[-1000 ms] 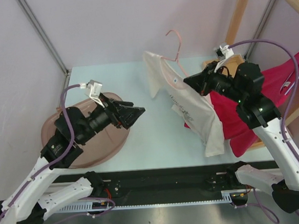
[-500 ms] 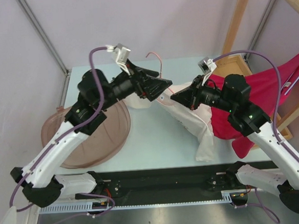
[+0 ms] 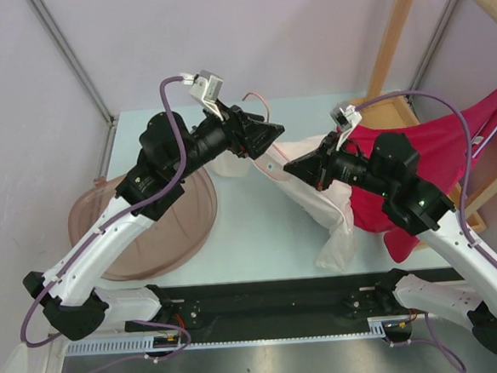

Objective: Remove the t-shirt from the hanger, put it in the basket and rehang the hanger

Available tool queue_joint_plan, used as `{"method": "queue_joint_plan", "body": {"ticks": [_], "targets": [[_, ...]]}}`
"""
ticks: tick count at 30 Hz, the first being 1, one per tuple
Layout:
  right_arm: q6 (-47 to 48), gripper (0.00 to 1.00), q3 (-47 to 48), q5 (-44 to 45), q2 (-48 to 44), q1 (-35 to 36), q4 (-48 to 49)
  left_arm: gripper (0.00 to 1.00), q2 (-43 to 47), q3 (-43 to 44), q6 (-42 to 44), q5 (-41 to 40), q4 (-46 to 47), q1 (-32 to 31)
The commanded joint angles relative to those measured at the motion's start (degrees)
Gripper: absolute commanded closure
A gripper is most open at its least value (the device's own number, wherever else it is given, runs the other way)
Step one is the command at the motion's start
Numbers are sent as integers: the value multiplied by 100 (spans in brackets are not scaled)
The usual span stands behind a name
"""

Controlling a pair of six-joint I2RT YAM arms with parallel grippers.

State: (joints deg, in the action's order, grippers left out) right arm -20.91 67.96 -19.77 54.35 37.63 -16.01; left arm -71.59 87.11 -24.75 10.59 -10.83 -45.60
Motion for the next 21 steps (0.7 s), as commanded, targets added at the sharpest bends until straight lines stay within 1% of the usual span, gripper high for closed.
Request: {"method": "queue_joint_plan", "body": {"ticks": [1, 2, 4, 5, 7, 8, 10, 11, 12, 13, 14, 16, 19, 20, 21], "targets": [[60, 100, -11, -71, -240, 43, 335, 31, 189, -150, 111, -338, 414, 25], [52, 100, -29, -132, -232, 60, 335, 33, 181, -185, 102, -303, 589, 25], [60, 100, -29, -185, -214, 61, 318, 38, 59, -116, 111, -163, 608, 25], [69, 100, -29, -229, -205, 69, 300, 49, 5, -46, 146, -136, 574, 25], [87, 100, -11, -247, -197, 78, 257, 58, -100, 113, 216, -75, 547, 25], [61, 100, -3, -264, -196, 96, 213, 66, -196, 157, 295, -57, 529, 25], [69, 99, 24, -212, -196, 87, 142, 71, -311, 288, 366, 100, 503, 25], [69, 98, 41, -203, -196, 96, 72, 77, -407, 359, 479, 179, 520, 25], [78, 97, 59, -203, -205, 96, 37, 80, -460, 394, 515, 267, 573, 25], [69, 97, 68, -159, -205, 96, 2, 87, -504, 447, 559, 442, 565, 25], [60, 97, 68, -141, -214, 96, -33, 100, -609, 578, 611, 479, 547, 25], [34, 95, 68, -80, -223, 105, -86, 100, -671, 649, 656, 575, 547, 25], [-106, 72, 129, 252, -205, 105, -165, 100, -698, 667, 682, 734, 669, 17], [-133, 59, 164, 315, -188, 105, -183, 100, -698, 676, 665, 812, 696, 17], [-150, 53, 243, 342, -118, 105, -209, 100, -689, 667, 647, 839, 714, 17]]}}
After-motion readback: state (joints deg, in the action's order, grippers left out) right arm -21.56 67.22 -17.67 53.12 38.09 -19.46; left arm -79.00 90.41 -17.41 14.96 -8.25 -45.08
